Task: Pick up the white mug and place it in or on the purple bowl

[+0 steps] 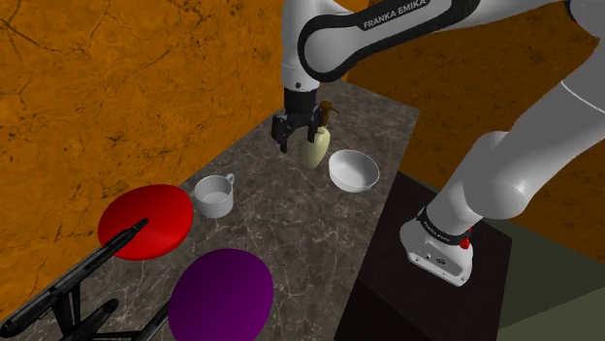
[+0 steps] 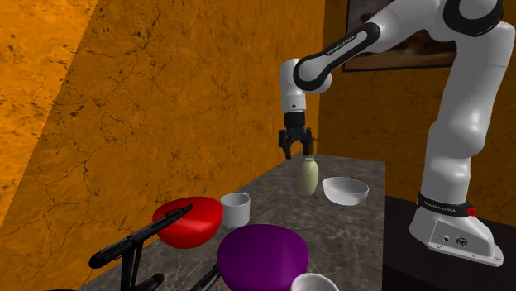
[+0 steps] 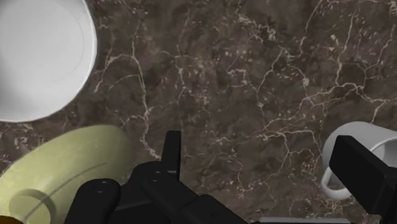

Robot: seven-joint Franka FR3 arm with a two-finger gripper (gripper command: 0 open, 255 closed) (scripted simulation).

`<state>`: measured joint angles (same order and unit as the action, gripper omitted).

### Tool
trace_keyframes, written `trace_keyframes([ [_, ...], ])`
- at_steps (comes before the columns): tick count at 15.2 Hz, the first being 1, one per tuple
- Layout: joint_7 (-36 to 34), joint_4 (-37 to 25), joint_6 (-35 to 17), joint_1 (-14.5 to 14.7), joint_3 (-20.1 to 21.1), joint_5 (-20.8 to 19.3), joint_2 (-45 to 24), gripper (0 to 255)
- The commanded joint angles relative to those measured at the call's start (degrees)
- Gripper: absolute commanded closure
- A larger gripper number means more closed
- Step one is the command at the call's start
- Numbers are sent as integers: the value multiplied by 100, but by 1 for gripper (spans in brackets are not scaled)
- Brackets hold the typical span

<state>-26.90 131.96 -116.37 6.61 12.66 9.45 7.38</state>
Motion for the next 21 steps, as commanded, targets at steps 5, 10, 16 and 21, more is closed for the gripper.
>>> trace_keyframes([
  [5, -619, -899, -545, 203, 239, -259, -1383, 0],
  [10, -1097, -1819, -755, 456, 283, -564, -2485, 0],
  [16, -1542, -3118, -752, 826, 215, -879, -3752, 0],
  [21, -1564, -2996, -1064, 871, 192, -914, -3943, 0],
])
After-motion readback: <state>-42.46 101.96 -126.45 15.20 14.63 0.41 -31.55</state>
